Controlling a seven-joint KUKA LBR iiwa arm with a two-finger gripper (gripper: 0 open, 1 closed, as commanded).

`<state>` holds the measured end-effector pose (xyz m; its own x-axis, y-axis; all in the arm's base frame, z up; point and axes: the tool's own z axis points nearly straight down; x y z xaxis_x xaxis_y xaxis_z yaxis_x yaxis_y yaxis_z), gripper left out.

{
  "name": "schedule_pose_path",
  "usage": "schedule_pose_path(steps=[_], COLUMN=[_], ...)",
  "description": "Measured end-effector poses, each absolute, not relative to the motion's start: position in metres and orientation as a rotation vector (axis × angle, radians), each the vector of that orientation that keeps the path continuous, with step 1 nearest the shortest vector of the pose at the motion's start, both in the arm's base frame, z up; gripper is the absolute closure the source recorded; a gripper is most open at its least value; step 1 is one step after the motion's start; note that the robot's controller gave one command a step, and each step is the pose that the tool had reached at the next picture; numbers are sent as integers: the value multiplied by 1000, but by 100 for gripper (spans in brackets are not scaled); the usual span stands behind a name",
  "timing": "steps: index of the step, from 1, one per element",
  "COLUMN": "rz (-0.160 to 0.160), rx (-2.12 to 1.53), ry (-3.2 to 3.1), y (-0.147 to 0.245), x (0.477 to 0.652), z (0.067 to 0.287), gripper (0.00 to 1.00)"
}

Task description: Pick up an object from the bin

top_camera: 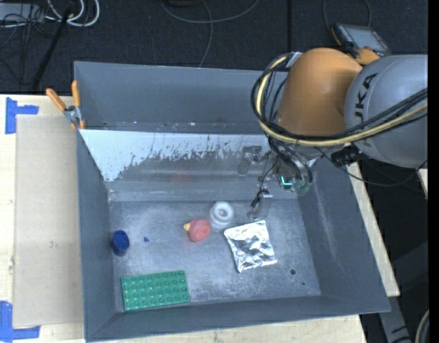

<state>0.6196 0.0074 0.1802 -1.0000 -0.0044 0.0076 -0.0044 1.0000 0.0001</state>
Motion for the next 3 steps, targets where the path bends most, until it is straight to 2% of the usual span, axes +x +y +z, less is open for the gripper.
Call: schedule_pose_path(steps=[1,2,3], rz=[-2,-2,0], rx=[262,159,-10], ry=[-3121,-3135,-3142], y=[-37,-16,-30], x=[547,521,529], z=[66,100,101], gripper=[0,0,0])
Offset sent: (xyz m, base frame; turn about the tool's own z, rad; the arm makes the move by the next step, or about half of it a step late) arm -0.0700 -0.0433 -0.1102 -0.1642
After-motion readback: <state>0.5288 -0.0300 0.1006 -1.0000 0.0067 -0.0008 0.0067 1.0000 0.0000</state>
